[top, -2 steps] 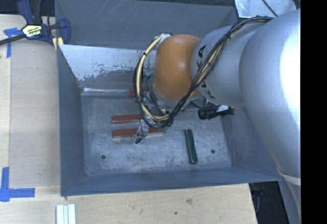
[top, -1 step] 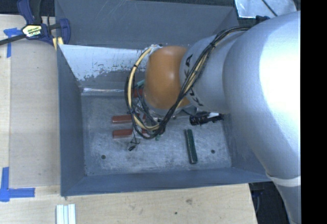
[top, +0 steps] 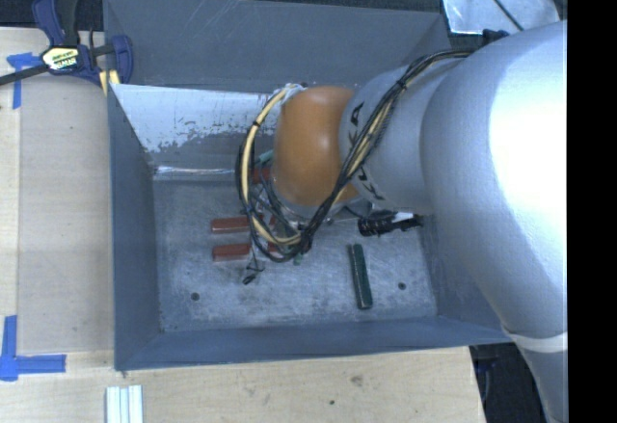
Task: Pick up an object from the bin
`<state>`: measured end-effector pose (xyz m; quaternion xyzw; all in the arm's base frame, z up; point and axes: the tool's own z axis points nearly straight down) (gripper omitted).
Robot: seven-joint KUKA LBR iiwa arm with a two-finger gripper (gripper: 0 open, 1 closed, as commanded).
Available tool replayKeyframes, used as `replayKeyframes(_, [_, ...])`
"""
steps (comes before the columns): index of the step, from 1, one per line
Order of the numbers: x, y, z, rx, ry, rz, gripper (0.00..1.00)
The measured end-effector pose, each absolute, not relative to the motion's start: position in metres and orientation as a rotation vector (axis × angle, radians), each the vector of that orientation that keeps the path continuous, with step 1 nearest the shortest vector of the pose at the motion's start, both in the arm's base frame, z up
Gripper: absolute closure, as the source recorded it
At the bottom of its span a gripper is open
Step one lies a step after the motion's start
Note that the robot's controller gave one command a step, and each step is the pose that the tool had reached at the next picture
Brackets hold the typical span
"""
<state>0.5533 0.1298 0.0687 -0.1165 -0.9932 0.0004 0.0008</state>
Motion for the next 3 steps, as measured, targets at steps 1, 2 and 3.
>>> replayKeyframes(1, [0.554,0.130,0.069,-0.367,-3.120,0.000,1.00])
replayKeyframes(2, [0.555,0.129,0.079,-0.370,-3.124,-0.002,1.00])
replayKeyframes(3, [0.557,0.128,0.171,-0.371,-3.130,-0.005,1.00])
